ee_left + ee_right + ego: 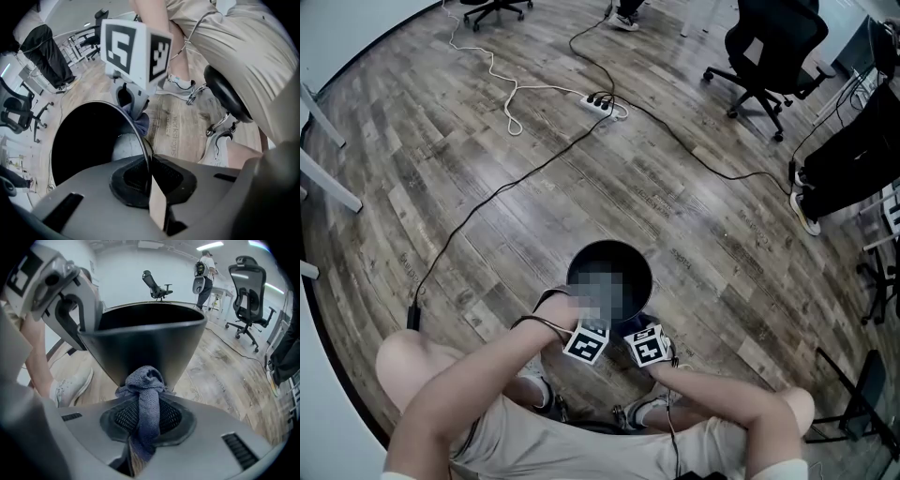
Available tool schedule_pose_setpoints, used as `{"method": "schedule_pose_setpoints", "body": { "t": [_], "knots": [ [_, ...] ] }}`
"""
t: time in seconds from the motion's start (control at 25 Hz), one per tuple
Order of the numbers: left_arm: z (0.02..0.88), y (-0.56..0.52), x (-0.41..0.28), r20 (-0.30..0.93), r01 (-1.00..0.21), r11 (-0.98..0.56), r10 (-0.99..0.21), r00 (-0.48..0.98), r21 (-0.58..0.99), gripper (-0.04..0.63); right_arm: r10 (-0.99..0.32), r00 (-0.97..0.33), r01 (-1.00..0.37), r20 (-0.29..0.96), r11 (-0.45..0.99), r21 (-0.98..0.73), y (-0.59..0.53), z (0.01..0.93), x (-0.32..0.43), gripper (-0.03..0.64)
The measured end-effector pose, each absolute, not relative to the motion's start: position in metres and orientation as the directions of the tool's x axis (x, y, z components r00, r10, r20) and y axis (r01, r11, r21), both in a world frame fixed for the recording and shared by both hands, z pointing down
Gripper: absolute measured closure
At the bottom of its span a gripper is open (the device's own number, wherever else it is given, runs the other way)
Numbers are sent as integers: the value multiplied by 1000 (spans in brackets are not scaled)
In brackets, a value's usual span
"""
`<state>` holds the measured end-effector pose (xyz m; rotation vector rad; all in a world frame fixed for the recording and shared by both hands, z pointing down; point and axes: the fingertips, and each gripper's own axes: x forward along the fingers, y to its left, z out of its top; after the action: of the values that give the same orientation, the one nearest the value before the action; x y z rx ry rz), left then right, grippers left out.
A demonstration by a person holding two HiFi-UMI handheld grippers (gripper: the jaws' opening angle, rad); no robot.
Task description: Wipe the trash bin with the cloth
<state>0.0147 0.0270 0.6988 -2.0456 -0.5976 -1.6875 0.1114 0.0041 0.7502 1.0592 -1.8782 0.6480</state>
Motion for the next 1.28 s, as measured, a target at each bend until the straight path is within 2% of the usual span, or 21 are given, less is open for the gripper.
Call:
{"method": "schedule_pose_setpoints", "body": {
  "t": [0.28, 0.44, 0.56, 0.68, 0.84, 1.0, 1.04, 1.12, 1.16, 1.28],
  "knots": [
    [700, 21, 22, 982, 500, -864, 41, 186, -59, 571, -460, -218, -868, 861, 495, 44, -16, 819, 121, 540],
    [699, 24, 24, 982, 468, -883, 51, 183, -41, 572, -400, -243, -880, 884, 474, -27, -14, 859, 120, 540],
    [701, 29, 30, 982, 443, -895, 41, 186, -47, 572, -369, -260, -920, 893, 375, -113, -8, 881, 129, 540],
    [701, 26, 32, 981, 416, -907, 16, 192, -67, 571, -351, -277, -928, 894, 340, -154, -11, 884, 133, 540],
    [703, 27, 33, 984, 394, -917, 7, 180, -65, 571, -240, -283, -920, 929, 343, -192, 4, 880, 128, 540],
    [697, 28, 38, 976, 366, -930, 75, 202, -4, 571, -223, -244, -919, 944, 364, -151, 11, 848, 144, 540],
    [694, 29, 38, 971, 362, -932, 105, 214, 21, 563, -234, -255, -917, 938, 366, -158, 10, 836, 143, 540],
    [690, 29, 33, 966, 369, -927, 149, 211, 62, 475, -245, -287, -912, 926, 366, -186, 12, 811, 141, 540],
    [689, 28, 28, 967, 386, -919, 162, 198, 74, 451, -249, -299, -909, 921, 368, -195, 13, 796, 141, 540],
    [692, 23, 10, 979, 470, -880, 153, 138, 71, 431, -273, -330, -902, 904, 374, -217, 12, 749, 142, 540]
  ]
}}
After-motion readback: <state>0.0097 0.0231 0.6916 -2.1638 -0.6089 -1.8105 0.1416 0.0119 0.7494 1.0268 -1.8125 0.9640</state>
